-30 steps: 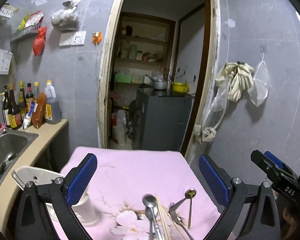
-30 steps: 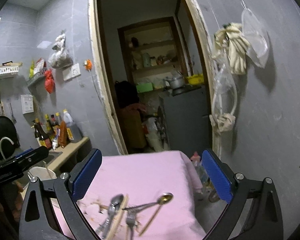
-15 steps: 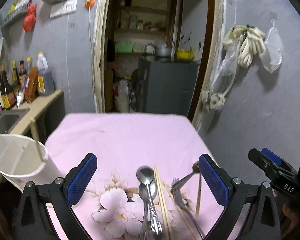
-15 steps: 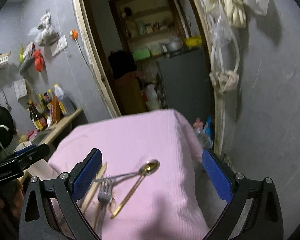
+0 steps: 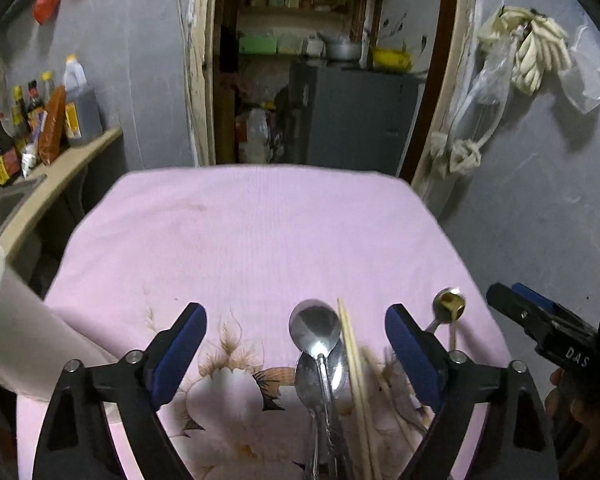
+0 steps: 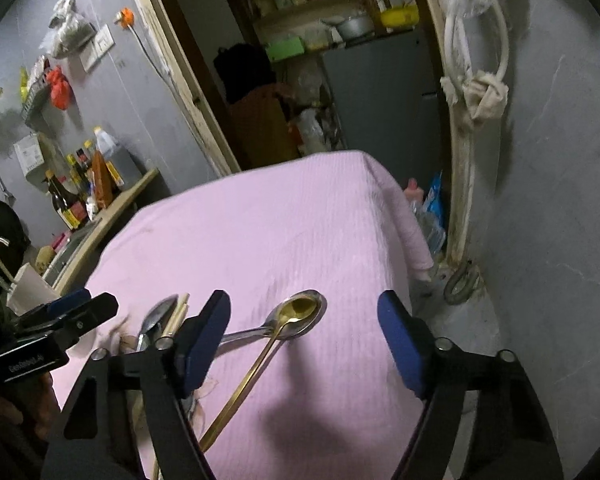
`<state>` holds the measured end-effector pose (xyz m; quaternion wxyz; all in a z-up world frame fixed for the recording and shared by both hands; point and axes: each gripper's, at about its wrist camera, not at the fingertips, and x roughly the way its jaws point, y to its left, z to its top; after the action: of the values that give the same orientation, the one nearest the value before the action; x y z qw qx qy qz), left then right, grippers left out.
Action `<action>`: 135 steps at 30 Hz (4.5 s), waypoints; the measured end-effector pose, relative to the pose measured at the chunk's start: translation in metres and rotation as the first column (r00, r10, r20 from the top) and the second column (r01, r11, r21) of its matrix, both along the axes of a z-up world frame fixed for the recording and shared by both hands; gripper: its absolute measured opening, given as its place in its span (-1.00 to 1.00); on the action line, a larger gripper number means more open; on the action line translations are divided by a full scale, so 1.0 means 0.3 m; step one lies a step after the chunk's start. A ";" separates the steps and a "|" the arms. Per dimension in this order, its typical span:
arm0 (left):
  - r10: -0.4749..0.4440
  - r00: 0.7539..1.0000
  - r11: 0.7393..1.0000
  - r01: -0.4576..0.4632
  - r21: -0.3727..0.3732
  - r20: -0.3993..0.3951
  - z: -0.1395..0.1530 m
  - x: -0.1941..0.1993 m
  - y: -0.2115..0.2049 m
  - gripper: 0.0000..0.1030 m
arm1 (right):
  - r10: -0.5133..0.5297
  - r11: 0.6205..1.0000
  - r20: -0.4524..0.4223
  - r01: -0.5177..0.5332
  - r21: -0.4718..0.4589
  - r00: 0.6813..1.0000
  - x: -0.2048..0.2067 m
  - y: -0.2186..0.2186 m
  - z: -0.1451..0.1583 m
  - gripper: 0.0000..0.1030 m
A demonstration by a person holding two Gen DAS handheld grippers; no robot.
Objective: Organize utensils
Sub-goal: 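Move both tools back to the utensil pile, then grasp the gold spoon with the right tool while the left tool grasps a steel spoon, then lift both spoons and carry them toward the white caddy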
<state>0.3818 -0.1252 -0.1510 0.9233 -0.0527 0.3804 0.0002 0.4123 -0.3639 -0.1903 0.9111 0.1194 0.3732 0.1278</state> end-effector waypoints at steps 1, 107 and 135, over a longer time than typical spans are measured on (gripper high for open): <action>-0.002 1.000 1.000 0.002 -0.003 -0.016 -0.011 0.013 0.001 0.63 | 0.002 1.000 -0.009 -0.002 -0.001 1.000 0.008 0.004 -0.011 0.28; -0.185 0.983 0.969 0.184 -0.163 0.008 0.125 -0.260 0.097 -0.32 | 0.010 0.976 -0.112 0.014 0.217 0.994 -0.313 0.077 0.114 -0.97; 0.170 0.882 0.985 -0.146 -0.088 0.440 0.601 -0.411 0.888 -0.32 | -0.030 0.897 0.555 -0.222 0.381 0.831 -0.252 0.830 0.649 -0.97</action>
<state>0.2585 0.1412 0.0293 0.9810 -0.1060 0.1533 0.0533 0.3367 -0.1148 0.0044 0.9222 0.2563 0.0647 0.2823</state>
